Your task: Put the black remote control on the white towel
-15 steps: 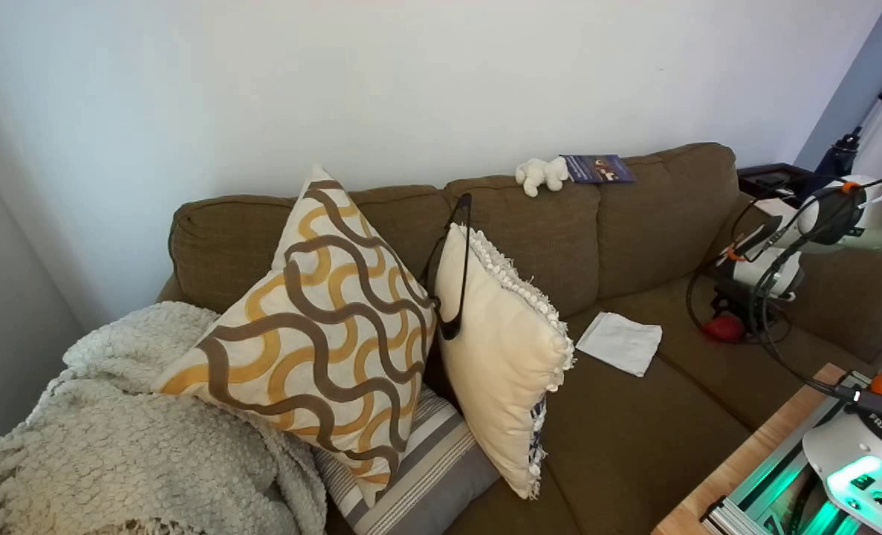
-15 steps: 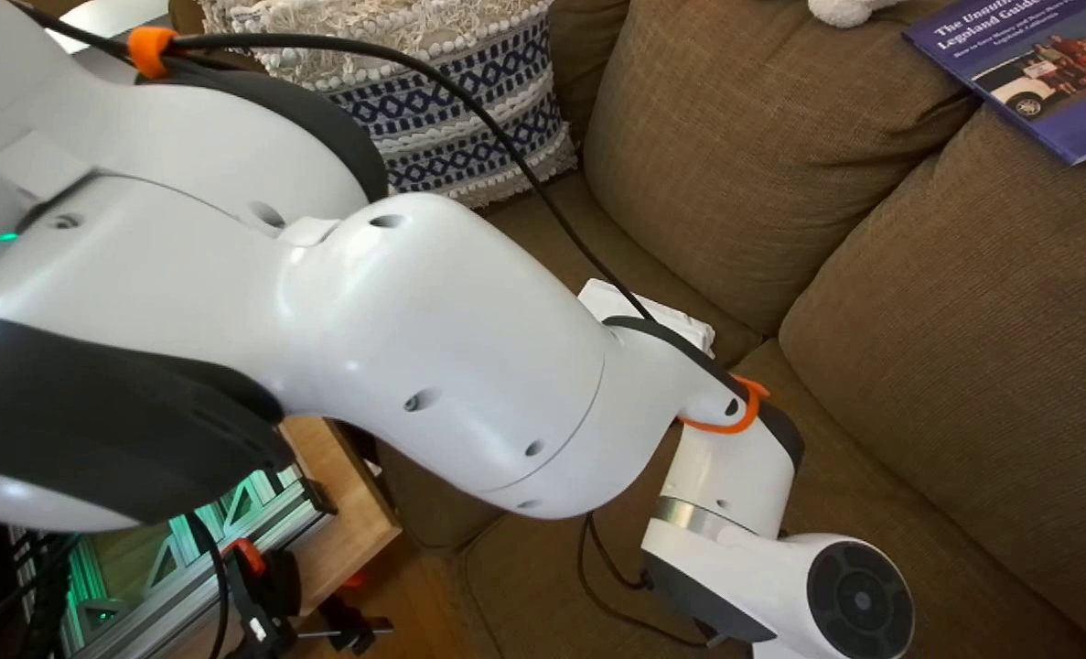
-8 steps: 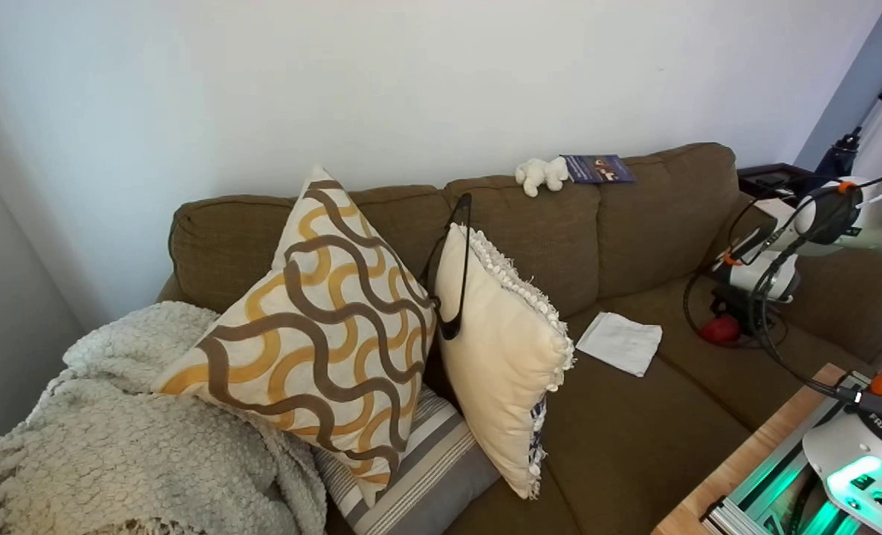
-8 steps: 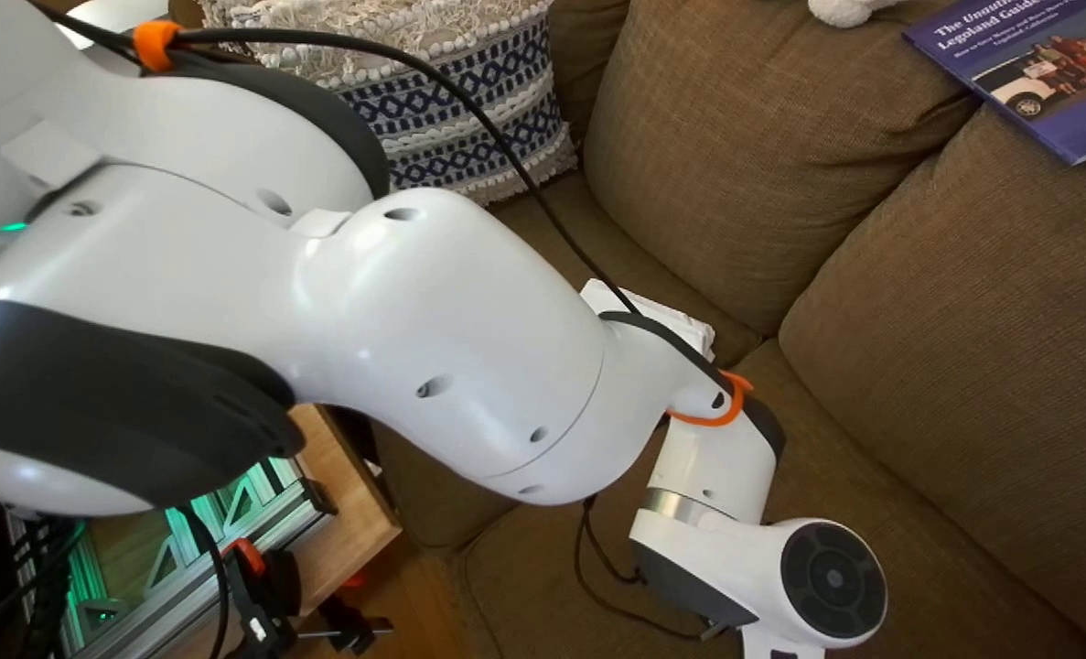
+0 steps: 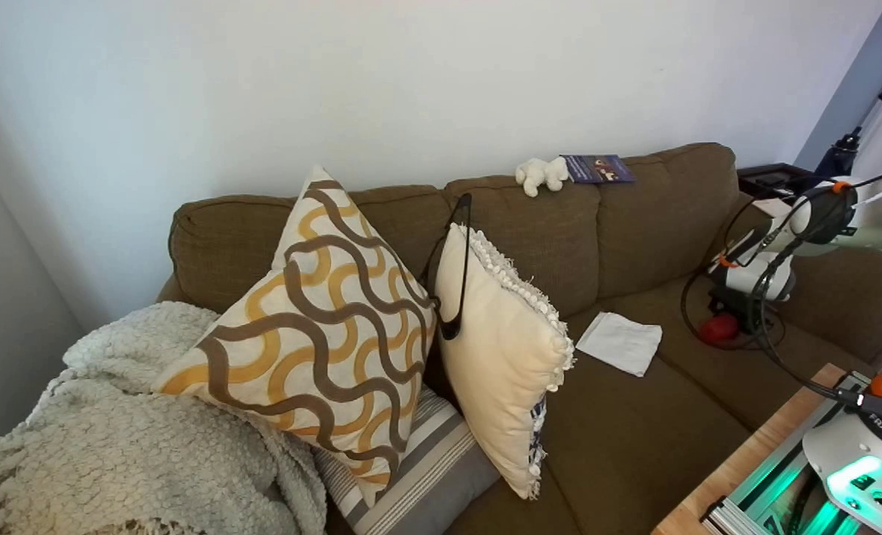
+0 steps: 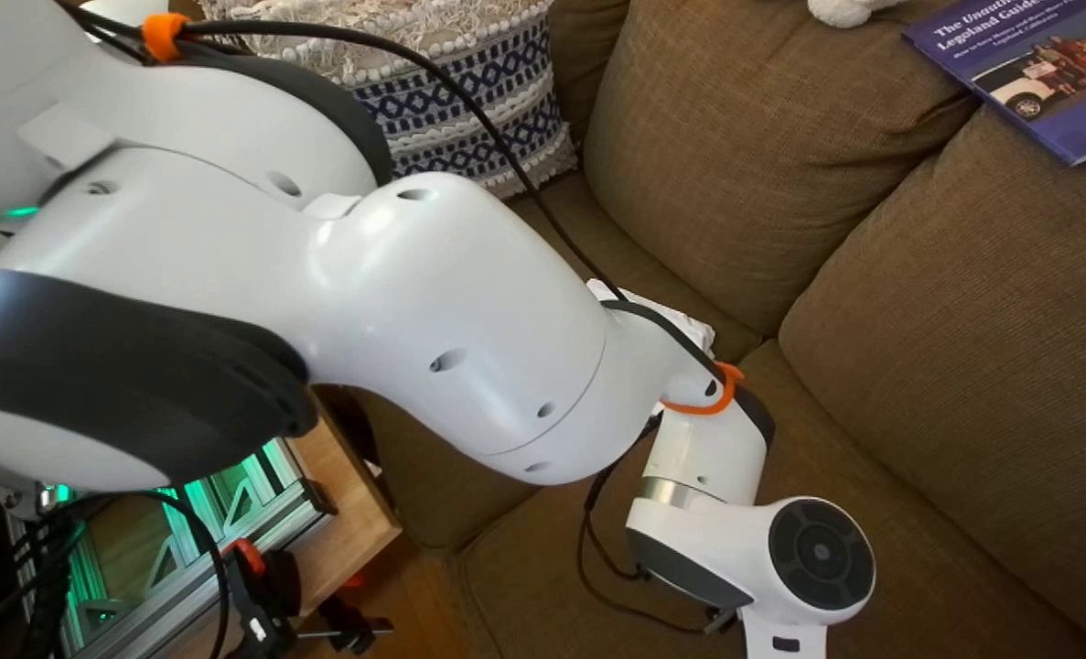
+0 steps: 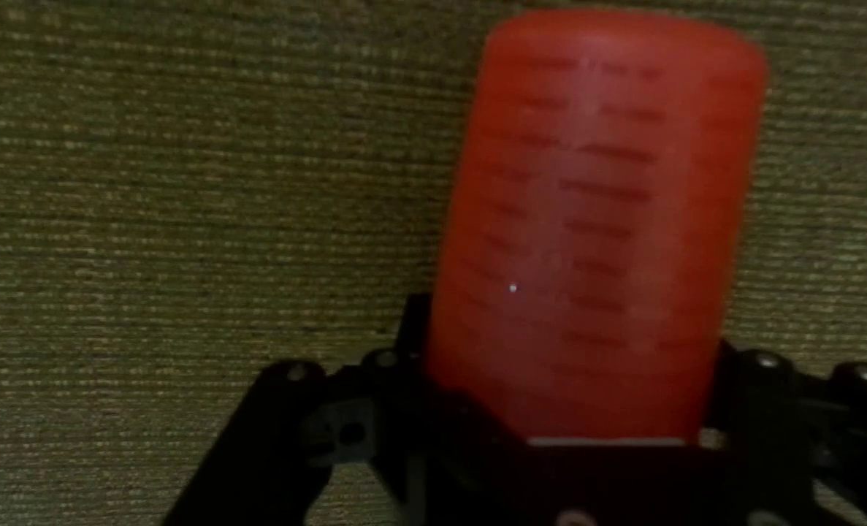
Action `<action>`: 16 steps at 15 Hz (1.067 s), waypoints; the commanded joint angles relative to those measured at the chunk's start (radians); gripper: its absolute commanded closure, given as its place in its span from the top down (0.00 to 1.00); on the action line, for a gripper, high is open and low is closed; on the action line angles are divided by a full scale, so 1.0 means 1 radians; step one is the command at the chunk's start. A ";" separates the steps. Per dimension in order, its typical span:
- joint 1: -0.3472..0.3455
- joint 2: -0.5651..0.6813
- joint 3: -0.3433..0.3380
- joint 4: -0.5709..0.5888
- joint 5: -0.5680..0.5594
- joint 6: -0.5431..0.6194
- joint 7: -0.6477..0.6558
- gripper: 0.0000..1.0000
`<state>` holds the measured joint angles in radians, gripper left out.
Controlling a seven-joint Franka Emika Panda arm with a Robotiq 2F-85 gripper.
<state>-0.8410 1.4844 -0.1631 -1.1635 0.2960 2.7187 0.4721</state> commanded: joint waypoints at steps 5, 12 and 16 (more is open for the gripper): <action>0.053 -0.029 0.039 -0.093 -0.008 0.012 -0.110 0.49; 0.084 -0.071 0.024 -0.155 -0.003 -0.014 -0.107 0.99; 0.087 -0.028 0.003 -0.093 0.049 0.025 -0.087 1.00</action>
<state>-0.7557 1.4274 -0.1434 -1.2877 0.3057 2.7188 0.3701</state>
